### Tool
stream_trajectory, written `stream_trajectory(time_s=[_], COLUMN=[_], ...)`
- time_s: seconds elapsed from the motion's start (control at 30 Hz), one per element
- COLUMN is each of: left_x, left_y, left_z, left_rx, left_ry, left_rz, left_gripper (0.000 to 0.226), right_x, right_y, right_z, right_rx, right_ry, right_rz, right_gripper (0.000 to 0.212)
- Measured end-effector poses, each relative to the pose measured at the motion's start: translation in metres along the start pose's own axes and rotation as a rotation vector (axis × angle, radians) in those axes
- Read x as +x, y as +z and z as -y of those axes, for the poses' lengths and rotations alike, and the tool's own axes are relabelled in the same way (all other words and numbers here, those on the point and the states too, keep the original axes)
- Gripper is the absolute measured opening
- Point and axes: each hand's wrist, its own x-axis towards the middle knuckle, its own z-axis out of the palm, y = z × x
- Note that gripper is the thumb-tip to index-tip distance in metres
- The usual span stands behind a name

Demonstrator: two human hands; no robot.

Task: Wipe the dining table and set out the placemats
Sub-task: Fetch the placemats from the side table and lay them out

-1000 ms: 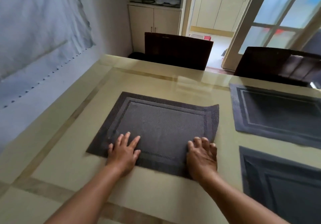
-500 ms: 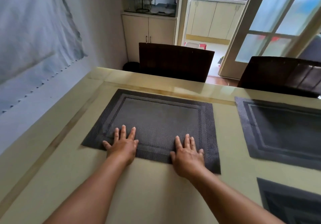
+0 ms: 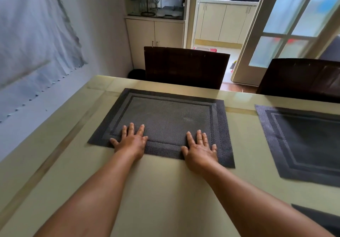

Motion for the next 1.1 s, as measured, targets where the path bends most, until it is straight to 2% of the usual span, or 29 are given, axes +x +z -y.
stream_trajectory(time_s=[0.13, 0.23, 0.43, 0.57, 0.67, 0.73, 0.77, 0.9, 1.0, 1.1], left_x=[-0.02, -0.062, -0.132, -0.161, -0.181, -0.19, -0.208, -0.234, -0.28, -0.325], left_y=[0.006, 0.02, 0.018, 0.012, 0.016, 0.016, 0.022, 0.035, 0.056, 0.078], left_z=[-0.003, -0.022, -0.047, -0.056, -0.066, -0.069, -0.091, -0.122, -0.183, -0.238], left_rx=[-0.019, -0.018, -0.162, -0.254, -0.327, -0.399, -0.431, -0.484, -0.461, -0.344], left_ry=[0.049, 0.162, 0.259, 0.302, 0.274, 0.22, 0.226, 0.215, 0.259, 0.254], left_rz=[-0.024, 0.001, 0.039, -0.023, -0.085, -0.109, -0.071, 0.021, 0.196, 0.266], left_gripper=[0.053, 0.053, 0.053, 0.052, 0.045, 0.038, 0.035, 0.031, 0.039, 0.051], right_x=[0.003, 0.003, -0.002, -0.036, -0.082, -0.104, -0.126, -0.163, -0.199, -0.236], right_y=[0.004, 0.007, 0.0, 0.004, 0.015, 0.014, 0.007, -0.014, -0.032, -0.037], right_z=[-0.001, -0.001, 0.001, 0.0, -0.003, 0.0, -0.024, -0.051, -0.119, -0.199], right_rx=[-0.002, 0.009, 0.057, 0.181, 0.428, 0.546, 0.556, 0.572, 0.52, 0.433], right_ry=[0.009, 0.019, 0.0, -0.162, -0.161, -0.137, -0.099, -0.104, -0.022, 0.086], right_rz=[-0.016, -0.017, 0.004, -0.186, -0.335, -0.368, -0.374, -0.398, -0.425, -0.336], right_gripper=[0.061, 0.061, 0.063, 0.059, 0.041, 0.03, 0.026, 0.018, 0.023, 0.027])
